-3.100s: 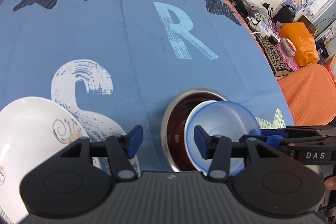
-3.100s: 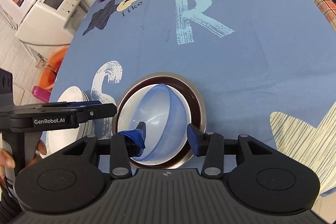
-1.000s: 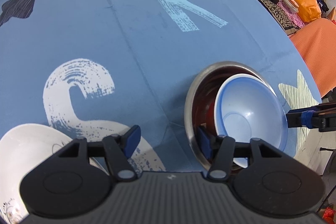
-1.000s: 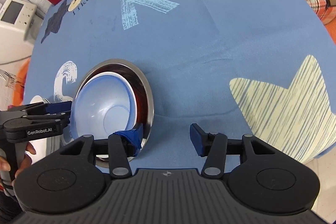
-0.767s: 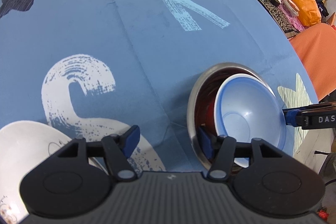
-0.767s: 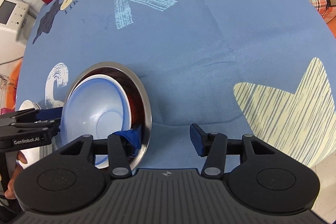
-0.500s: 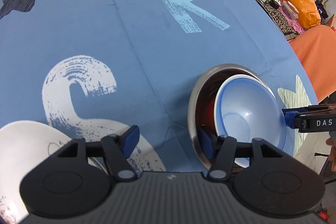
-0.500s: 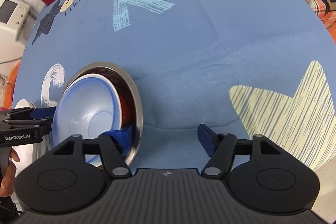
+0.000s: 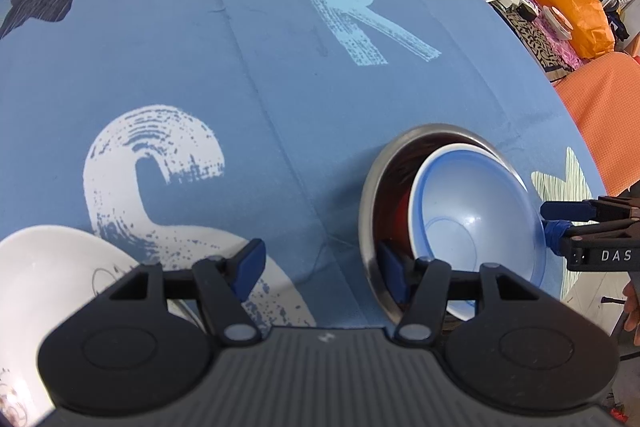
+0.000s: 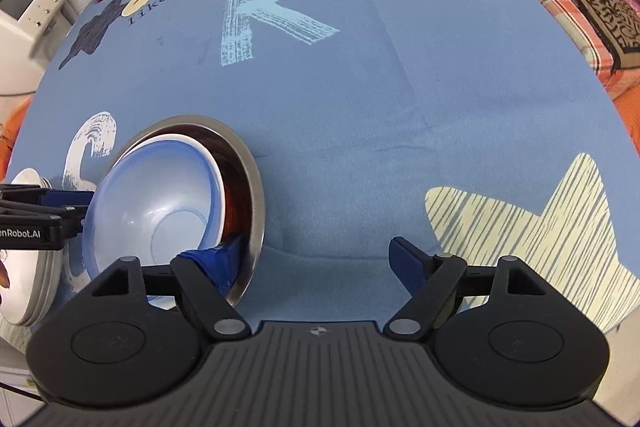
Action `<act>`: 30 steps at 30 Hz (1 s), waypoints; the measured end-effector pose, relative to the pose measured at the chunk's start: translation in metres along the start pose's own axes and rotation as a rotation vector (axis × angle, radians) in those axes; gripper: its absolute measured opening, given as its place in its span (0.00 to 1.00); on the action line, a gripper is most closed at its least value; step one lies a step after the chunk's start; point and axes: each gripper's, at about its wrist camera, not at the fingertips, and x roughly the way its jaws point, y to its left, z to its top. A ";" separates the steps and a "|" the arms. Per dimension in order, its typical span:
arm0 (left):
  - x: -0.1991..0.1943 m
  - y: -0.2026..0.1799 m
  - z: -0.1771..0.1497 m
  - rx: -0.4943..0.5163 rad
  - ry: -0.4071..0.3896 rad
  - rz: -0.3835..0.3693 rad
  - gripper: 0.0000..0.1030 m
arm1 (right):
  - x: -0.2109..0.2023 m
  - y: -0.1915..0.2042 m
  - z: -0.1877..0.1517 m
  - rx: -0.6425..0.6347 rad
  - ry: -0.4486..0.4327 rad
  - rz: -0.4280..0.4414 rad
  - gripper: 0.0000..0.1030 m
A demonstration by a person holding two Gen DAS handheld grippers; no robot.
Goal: Organize plates and bowls
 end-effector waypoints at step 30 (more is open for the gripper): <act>-0.027 0.001 0.015 -0.071 -0.079 -0.094 0.00 | 0.002 0.000 0.007 0.251 0.056 0.347 0.00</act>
